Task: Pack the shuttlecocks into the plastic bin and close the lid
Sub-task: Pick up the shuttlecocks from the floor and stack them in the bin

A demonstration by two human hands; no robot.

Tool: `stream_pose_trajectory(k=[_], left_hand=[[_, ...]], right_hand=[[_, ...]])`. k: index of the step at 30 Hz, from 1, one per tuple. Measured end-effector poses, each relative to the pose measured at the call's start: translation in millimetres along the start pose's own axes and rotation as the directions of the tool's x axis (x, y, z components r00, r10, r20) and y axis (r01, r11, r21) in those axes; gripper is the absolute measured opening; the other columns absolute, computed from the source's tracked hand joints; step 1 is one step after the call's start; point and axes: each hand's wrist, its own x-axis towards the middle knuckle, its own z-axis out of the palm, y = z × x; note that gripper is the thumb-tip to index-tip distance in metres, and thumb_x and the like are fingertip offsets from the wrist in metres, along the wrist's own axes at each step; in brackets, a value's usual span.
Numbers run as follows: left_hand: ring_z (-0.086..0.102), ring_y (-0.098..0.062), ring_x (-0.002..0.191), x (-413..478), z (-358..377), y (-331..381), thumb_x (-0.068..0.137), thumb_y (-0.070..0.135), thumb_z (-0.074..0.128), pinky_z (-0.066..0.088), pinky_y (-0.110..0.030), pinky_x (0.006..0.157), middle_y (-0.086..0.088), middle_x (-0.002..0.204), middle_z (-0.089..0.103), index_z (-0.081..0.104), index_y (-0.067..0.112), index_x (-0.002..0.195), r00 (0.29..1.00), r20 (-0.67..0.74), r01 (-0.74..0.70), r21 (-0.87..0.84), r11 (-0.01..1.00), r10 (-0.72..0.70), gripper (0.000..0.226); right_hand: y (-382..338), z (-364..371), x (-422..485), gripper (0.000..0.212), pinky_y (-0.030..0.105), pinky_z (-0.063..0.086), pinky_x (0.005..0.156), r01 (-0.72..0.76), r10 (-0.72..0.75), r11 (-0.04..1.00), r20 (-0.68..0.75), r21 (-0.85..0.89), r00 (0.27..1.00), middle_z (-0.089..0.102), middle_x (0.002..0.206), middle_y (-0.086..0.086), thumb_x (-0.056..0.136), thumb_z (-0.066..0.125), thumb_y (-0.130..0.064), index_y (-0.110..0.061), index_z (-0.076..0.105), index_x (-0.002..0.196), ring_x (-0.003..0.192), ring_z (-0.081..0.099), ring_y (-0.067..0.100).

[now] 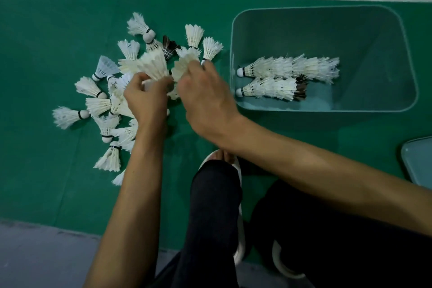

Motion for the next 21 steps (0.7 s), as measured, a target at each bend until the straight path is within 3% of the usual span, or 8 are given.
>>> stream_pose_trajectory(k=[4, 7, 10, 12, 14, 16, 19, 21], left_hand=[[0.067, -0.020, 0.074, -15.2, 15.9, 37.4, 0.075, 0.010, 0.073, 0.050, -0.028, 0.062, -0.006, 0.077, 0.065, 0.054, 0.015, 0.083, 0.984, 0.170, -0.032, -0.153, 0.988, 0.058, 0.021], [0.061, -0.019, 0.070, -29.4, 42.7, 55.0, 0.069, 0.014, 0.077, 0.046, -0.026, 0.058, -0.011, 0.078, 0.061, 0.058, 0.013, 0.084, 0.962, 0.248, -0.072, -0.178, 0.981, 0.116, 0.023], [0.052, -0.012, 0.061, -52.0, 77.7, 60.5, 0.067, 0.013, 0.078, 0.039, -0.027, 0.058, 0.005, 0.063, 0.056, 0.053, 0.017, 0.069, 0.935, 0.305, -0.147, -0.132, 0.980, 0.181, 0.026], [0.045, 0.000, 0.050, -67.4, 101.1, 59.6, 0.071, 0.016, 0.082, 0.037, -0.020, 0.055, 0.019, 0.052, 0.051, 0.051, 0.026, 0.065, 0.909, 0.345, -0.231, -0.054, 0.971, 0.236, 0.033], [0.052, 0.005, 0.050, -77.5, 122.6, 56.2, 0.070, 0.024, 0.085, 0.039, -0.015, 0.052, 0.020, 0.057, 0.060, 0.060, 0.026, 0.072, 0.869, 0.419, -0.325, 0.081, 0.942, 0.264, 0.025], [0.053, 0.003, 0.049, -79.9, 141.9, 50.9, 0.066, 0.025, 0.085, 0.040, -0.017, 0.049, 0.014, 0.060, 0.062, 0.062, 0.024, 0.072, 0.833, 0.506, -0.360, 0.187, 0.914, 0.224, 0.024], [0.045, -0.004, 0.049, -73.9, 163.4, 40.1, 0.066, 0.021, 0.083, 0.034, -0.023, 0.048, 0.009, 0.055, 0.052, 0.048, 0.022, 0.061, 0.801, 0.591, -0.349, 0.336, 0.875, 0.092, 0.035], [0.058, -0.015, 0.056, -65.5, 171.3, 33.4, 0.065, 0.020, 0.083, 0.044, -0.031, 0.050, 0.000, 0.061, 0.062, 0.052, 0.014, 0.064, 0.790, 0.613, -0.306, 0.401, 0.864, -0.005, 0.031]], right_hand=[[32.5, -22.1, 15.5, 0.012, 0.027, 0.046, 0.056, -0.147, 0.194, 0.973, -0.285, 0.179, 0.939, 0.070, 0.070, 0.007, 0.066, 0.083, -0.004, -0.011, 0.073, 0.069, 0.066, 0.068, 0.023], [82.4, -48.7, 12.6, 0.014, 0.025, 0.059, 0.066, -0.307, 0.428, 0.843, -0.207, 0.441, 0.879, 0.069, 0.065, -0.008, 0.076, 0.078, -0.014, -0.019, 0.072, 0.065, 0.064, 0.067, 0.002], [144.0, -73.0, -9.4, 0.033, 0.034, 0.060, 0.066, -0.470, 0.637, 0.655, -0.098, 0.592, 0.764, 0.070, 0.078, 0.000, 0.066, 0.087, -0.021, -0.026, 0.055, 0.071, 0.071, 0.070, 0.011], [186.6, -72.3, -27.4, 0.040, 0.041, 0.062, 0.069, -0.627, 0.755, 0.566, -0.029, 0.535, 0.656, 0.071, 0.087, 0.003, 0.065, 0.091, -0.025, -0.028, 0.053, 0.078, 0.077, 0.073, 0.018], [225.0, -62.4, -39.7, 0.026, 0.042, 0.063, 0.077, -0.769, 0.832, 0.509, 0.010, 0.388, 0.555, 0.073, 0.084, 0.002, 0.069, 0.088, -0.023, -0.023, 0.063, 0.075, 0.078, 0.074, 0.020], [248.1, -49.4, -47.7, 0.010, 0.040, 0.061, 0.087, -0.864, 0.881, 0.448, 0.051, 0.229, 0.470, 0.075, 0.090, 0.011, 0.075, 0.077, -0.016, -0.013, 0.072, 0.082, 0.087, 0.074, 0.028], [263.3, -24.8, -55.5, 0.029, 0.038, 0.052, 0.096, -0.934, 0.932, 0.348, 0.080, 0.086, 0.354, 0.066, 0.121, 0.023, 0.084, 0.067, -0.013, -0.003, 0.066, 0.112, 0.114, 0.064, 0.038], [271.4, -9.4, -56.2, 0.034, 0.038, 0.051, 0.094, -0.954, 0.947, 0.298, 0.112, 0.045, 0.301, 0.062, 0.129, 0.021, 0.089, 0.067, -0.013, -0.001, 0.061, 0.120, 0.120, 0.060, 0.040]])
